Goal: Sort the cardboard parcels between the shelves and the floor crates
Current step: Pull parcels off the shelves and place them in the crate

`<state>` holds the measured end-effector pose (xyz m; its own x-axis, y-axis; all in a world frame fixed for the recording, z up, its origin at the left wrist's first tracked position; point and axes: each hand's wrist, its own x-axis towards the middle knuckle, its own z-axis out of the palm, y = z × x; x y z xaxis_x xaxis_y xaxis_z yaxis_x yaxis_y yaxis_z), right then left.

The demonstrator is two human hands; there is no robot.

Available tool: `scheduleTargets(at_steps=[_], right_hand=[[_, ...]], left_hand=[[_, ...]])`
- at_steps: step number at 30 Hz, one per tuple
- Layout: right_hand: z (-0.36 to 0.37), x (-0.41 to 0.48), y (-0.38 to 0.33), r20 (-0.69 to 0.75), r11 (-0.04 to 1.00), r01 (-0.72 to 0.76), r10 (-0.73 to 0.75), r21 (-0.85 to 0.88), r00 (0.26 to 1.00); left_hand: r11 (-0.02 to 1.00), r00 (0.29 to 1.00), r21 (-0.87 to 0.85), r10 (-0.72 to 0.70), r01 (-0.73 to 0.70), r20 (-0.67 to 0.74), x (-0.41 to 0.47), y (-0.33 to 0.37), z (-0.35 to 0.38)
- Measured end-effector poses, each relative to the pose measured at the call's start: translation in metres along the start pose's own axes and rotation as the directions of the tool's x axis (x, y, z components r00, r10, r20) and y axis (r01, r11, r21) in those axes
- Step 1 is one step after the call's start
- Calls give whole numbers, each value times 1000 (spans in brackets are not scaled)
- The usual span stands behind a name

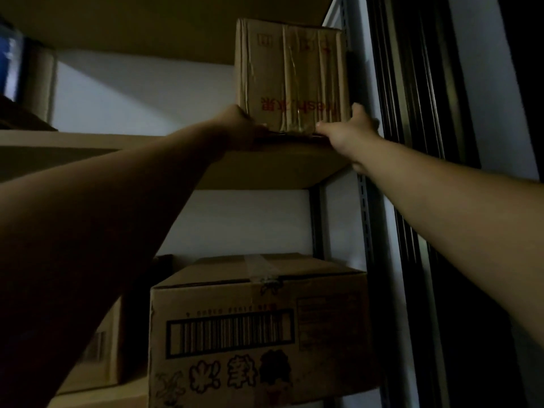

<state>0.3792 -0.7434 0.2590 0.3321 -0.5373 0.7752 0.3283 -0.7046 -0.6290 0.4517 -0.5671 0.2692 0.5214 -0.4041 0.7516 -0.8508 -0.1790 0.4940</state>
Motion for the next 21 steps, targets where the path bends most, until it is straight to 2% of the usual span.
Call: scheduleTargets(at_steps=[4,7,11,21], right_hand=[[6,-6,-16,5,998,-8,7,63,1000],[17,-16,-31,34,998,44,-45,35,998],[34,-32,-56,35,992,128,-129,13,991],[64,-82,-124,-58,971,216,-211,102,976]], left_hand=[[992,997,-125,2,-13,-83,-7,-6,-23],[979,980,-200,7,-47,-197,-11,-15,-46],[976,941,-207,-2,-73,-339,-22,-29,-78],[953,940,-260,61,-154,-335,-62,-34,-157]])
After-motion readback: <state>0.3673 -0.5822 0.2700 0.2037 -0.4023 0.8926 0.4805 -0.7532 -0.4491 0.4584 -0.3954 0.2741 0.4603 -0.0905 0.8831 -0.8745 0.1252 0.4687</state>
